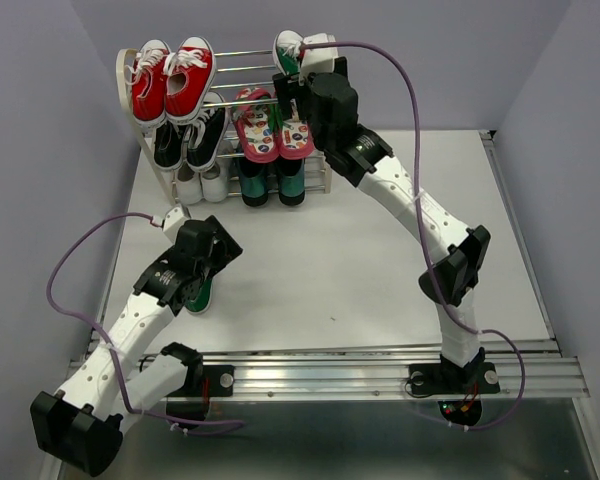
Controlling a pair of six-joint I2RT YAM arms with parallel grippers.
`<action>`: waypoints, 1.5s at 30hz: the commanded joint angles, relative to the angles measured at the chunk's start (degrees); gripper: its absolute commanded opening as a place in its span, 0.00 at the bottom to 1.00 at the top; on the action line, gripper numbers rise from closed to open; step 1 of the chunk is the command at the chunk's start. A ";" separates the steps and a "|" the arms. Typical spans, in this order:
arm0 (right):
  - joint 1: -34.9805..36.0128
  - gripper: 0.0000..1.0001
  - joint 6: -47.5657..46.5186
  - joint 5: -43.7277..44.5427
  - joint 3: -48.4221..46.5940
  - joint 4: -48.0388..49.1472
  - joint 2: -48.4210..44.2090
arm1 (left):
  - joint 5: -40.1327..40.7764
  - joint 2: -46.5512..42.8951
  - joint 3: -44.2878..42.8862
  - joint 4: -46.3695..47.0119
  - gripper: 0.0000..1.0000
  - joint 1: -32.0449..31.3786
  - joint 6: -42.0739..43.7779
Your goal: Place and organize the shoes onto the shoe shelf
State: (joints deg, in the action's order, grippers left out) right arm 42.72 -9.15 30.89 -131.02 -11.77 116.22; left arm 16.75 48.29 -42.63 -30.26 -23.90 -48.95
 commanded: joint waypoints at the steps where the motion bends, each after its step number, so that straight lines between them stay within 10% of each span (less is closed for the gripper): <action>1: -0.53 0.93 -7.46 0.74 -4.50 2.98 2.43 | 1.88 0.22 -1.31 -0.06 0.99 0.35 0.78; 14: -1.06 0.78 -3.33 -0.49 -6.43 3.07 5.32 | 3.29 -0.57 -1.14 -0.68 0.99 0.35 0.43; 21: -1.06 0.27 -5.18 1.27 -6.18 7.89 5.68 | 3.81 -1.18 -1.05 -1.03 0.99 0.43 -0.01; 28: -1.06 0.05 -4.47 4.00 -3.54 19.14 5.50 | 4.95 -1.27 -1.58 -0.94 0.99 0.43 -0.01; 45: -1.06 0.01 -13.43 -0.22 20.71 53.41 3.83 | 6.10 -1.88 -0.26 -1.20 0.99 0.70 -1.15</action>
State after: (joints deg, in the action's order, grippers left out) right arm 42.06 -19.53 31.22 -115.59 29.41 120.60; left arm 20.45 47.92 -42.63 -31.11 -23.51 -49.47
